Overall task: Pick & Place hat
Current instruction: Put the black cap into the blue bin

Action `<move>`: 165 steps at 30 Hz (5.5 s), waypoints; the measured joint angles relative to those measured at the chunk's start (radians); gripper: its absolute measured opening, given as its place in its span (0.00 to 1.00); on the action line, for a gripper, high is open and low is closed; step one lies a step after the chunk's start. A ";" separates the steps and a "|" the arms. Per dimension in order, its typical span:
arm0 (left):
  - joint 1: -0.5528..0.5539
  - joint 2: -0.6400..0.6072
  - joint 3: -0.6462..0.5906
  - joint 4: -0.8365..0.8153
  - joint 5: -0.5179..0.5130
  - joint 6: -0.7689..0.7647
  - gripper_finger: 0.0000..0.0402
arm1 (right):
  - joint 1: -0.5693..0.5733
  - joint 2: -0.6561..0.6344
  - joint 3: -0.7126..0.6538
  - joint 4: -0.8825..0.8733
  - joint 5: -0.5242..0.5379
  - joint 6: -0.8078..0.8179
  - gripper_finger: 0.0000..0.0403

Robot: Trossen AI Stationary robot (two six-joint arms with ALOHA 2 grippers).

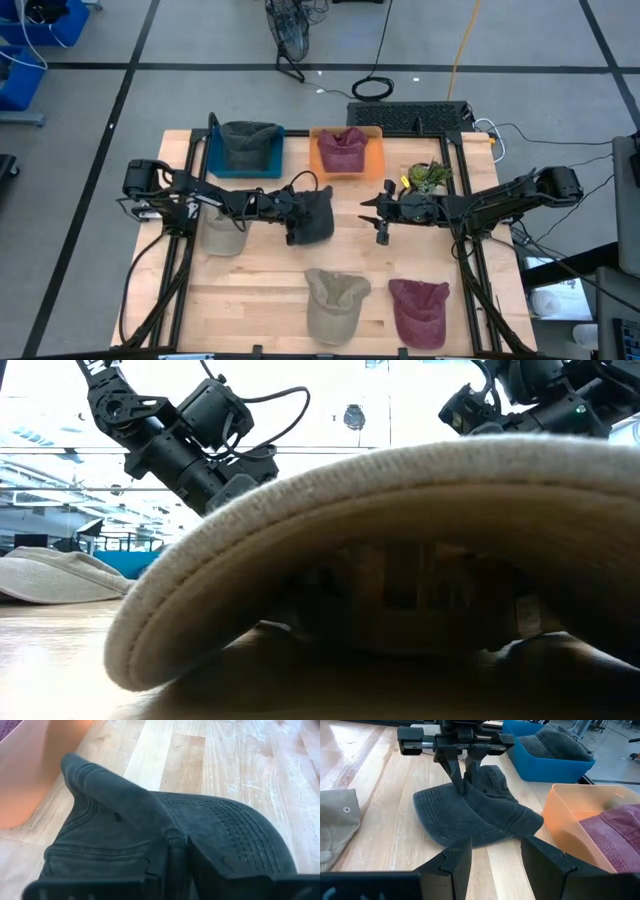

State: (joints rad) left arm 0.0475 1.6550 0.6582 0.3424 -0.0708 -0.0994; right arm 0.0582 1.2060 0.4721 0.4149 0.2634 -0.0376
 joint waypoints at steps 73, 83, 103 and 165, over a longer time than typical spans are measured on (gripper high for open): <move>0.695 -0.446 0.191 -0.968 -0.107 1.093 0.03 | 0.003 -0.195 -0.001 -0.097 -0.004 -0.133 0.38; 0.745 -0.446 0.078 -0.775 -0.069 1.123 0.08 | 0.002 -0.195 -0.005 -0.111 -0.003 -0.132 0.38; 0.631 -0.557 0.063 -0.682 -0.292 1.139 0.48 | -0.054 -0.195 -0.121 0.150 -0.002 -0.143 0.38; 0.572 -0.503 0.064 -0.450 -0.470 0.214 0.57 | -0.065 -0.194 -0.121 0.181 -0.003 -0.113 0.38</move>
State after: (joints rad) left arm 0.6195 1.1520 0.7220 -0.1076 -0.5411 0.1145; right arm -0.0071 1.0119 0.3511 0.5963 0.2604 -0.1509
